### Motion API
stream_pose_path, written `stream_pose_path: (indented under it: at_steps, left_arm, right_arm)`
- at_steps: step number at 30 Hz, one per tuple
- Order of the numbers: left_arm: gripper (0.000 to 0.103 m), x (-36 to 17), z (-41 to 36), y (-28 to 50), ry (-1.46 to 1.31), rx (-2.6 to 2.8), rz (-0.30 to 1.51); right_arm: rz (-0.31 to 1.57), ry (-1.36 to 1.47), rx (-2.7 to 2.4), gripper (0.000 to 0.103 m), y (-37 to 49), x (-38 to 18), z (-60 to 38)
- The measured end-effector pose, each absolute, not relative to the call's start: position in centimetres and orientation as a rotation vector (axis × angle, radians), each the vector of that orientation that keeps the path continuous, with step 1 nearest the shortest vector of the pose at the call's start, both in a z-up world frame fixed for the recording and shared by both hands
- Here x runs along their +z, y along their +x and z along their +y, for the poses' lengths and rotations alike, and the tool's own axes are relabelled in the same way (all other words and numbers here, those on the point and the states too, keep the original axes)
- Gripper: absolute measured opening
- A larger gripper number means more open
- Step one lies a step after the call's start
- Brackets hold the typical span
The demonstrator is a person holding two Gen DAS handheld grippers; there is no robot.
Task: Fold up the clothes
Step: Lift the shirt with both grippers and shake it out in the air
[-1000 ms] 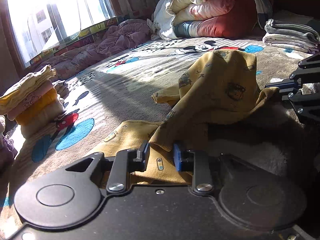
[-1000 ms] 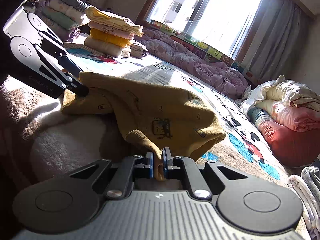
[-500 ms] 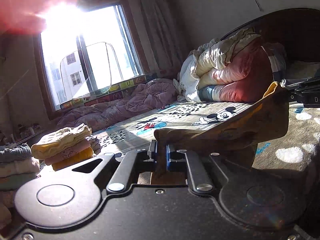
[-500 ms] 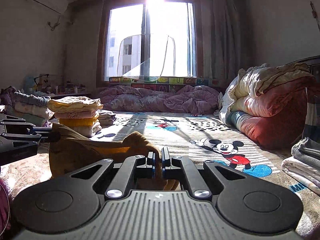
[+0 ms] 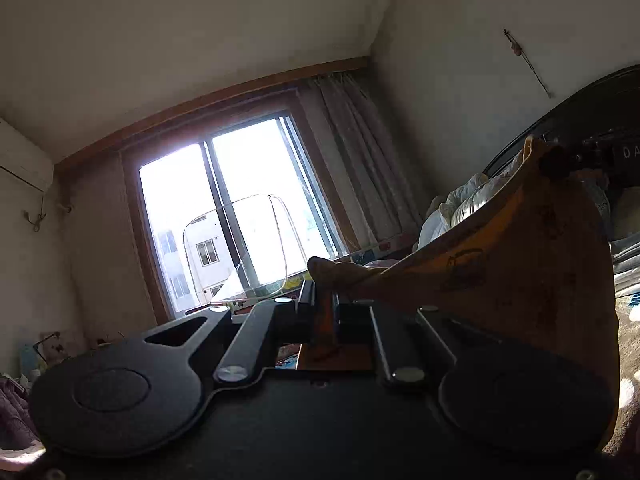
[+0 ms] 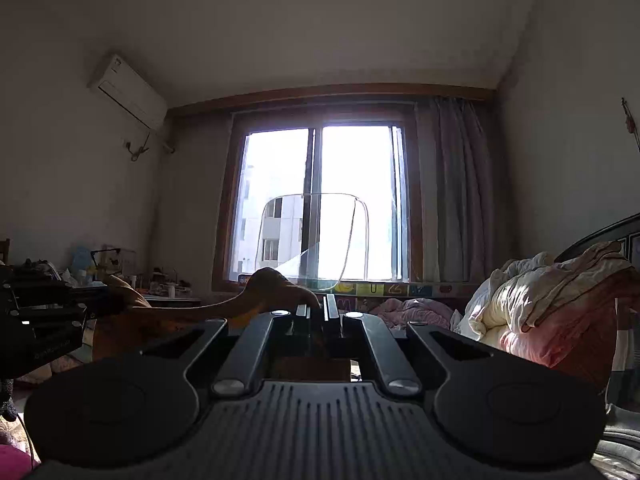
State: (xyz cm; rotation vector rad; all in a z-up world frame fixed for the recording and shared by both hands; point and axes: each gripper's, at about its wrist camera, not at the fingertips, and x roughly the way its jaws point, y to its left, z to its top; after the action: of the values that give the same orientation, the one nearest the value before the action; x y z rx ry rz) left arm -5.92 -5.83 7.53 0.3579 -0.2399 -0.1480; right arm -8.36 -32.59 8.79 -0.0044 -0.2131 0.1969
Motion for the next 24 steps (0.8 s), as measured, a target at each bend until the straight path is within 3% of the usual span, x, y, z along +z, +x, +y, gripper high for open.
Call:
stream_pose_path:
  at_steps: [9, 24]
  left_arm:
    - [0.007, 6.8, -5.2, -4.7, 0.368, -0.141, -0.204]
    - [0.006, -1.3, -5.7, 9.7, 0.344, -0.13, 0.097]
  right_arm:
    - [-0.238, -0.019, 0.22, 0.007, -8.9, 10.7, -32.8]
    - [0.111, 0.061, 0.214, 0.007, 5.9, 0.2, -30.6]
